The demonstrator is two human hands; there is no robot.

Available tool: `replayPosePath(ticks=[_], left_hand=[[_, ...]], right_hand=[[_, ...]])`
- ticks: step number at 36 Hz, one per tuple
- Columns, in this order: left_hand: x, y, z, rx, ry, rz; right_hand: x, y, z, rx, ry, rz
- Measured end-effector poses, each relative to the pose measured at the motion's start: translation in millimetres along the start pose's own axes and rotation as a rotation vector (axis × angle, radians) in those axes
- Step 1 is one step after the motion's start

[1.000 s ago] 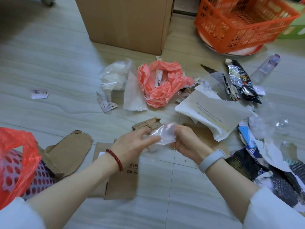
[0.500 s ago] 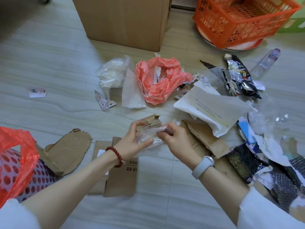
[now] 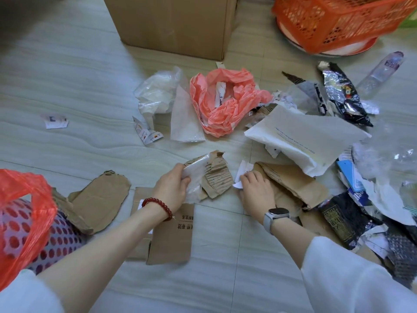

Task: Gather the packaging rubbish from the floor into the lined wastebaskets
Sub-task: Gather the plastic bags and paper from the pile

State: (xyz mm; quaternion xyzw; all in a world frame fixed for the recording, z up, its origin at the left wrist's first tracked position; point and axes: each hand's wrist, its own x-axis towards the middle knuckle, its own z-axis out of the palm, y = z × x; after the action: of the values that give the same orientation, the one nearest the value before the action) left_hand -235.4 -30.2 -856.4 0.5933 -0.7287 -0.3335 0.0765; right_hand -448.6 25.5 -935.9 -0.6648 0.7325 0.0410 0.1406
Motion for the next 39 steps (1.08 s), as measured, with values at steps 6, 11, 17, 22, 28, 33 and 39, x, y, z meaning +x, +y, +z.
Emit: replayPosePath(ticks=[6, 11, 17, 22, 28, 33, 39], left_hand=[[-1.9, -0.3, 1.6, -0.007, -0.026, 0.019], [-1.7, 3.9, -7.5, -0.013, -0.014, 0.030], [-0.4, 13.3, -62.2, -0.030, 0.193, 0.102], [-11.8, 11.6, -141.0, -0.096, 0.525, 0.174], [-72.4, -43.8, -227.7, 0.009, 0.741, 0.092], [-145.1, -115.1, -256.8, 0.130, 0.722, -0.040], [-197.8, -182.7, -250.4, 0.230, 0.544, -0.206]], right_hand=[[4.4, 4.8, -0.9, -0.038, 0.105, -0.017], [-5.9, -3.0, -14.4, 0.190, 0.160, 0.047], [-9.2, -47.6, -94.9, 0.756, 0.217, -0.056], [5.6, -111.5, -156.9, 0.886, 0.321, -0.270], [20.5, -214.1, -189.9, 0.875, 0.346, -0.532], [1.8, -296.2, -197.4, 0.894, 0.259, -0.742], [-27.3, -365.9, -177.2, 0.678, 0.135, -0.991]])
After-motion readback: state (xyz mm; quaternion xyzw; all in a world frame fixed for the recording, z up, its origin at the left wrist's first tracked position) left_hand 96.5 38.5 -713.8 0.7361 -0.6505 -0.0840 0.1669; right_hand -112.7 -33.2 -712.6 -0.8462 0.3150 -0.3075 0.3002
